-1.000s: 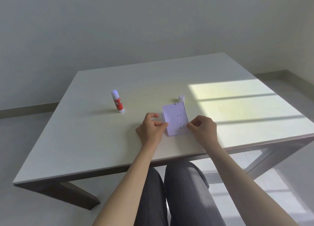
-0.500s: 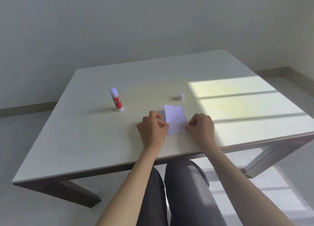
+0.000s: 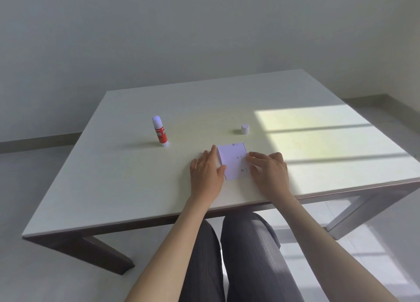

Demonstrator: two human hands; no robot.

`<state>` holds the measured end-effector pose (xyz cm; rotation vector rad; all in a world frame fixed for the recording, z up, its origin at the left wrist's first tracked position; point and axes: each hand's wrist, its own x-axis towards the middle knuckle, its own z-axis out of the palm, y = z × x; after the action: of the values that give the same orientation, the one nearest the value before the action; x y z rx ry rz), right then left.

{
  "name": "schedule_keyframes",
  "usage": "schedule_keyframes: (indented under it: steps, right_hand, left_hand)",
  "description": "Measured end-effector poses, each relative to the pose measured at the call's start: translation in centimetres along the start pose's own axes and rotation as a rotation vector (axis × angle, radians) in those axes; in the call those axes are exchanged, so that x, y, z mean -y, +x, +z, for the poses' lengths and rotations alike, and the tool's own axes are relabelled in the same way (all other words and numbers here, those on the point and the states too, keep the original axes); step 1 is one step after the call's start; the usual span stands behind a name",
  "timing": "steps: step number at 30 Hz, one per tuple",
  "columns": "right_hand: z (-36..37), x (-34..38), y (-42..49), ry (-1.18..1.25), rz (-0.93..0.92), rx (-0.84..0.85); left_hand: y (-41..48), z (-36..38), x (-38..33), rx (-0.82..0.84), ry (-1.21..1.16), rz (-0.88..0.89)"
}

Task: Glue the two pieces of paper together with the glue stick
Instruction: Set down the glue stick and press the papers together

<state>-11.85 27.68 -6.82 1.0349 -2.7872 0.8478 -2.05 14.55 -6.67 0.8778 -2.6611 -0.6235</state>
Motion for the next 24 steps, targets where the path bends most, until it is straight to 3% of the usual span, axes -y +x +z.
schedule_keyframes:
  steps: [4,8,15,18,24]
  right_hand:
    - [0.4,0.8,-0.6,-0.133,-0.102,0.005]
    - [1.2,2.7,-1.6,-0.168,-0.219,-0.099]
    - [1.7,4.4,-2.1,-0.265,-0.261,-0.076]
    - [1.4,4.0,-2.0,-0.251,-0.257,0.098]
    - [1.5,4.1,-2.2,-0.190,-0.493,0.491]
  left_hand:
    - [-0.6,-0.6,0.5,-0.025,0.016,0.002]
    - [-0.8,-1.9,2.4,-0.006,0.061,0.026]
    - [0.3,-4.9,5.6,0.324,0.252,0.181]
    - [0.3,-5.4,6.0,0.375,0.277,0.207]
    - [0.2,-5.4,6.3,0.395,0.236,0.213]
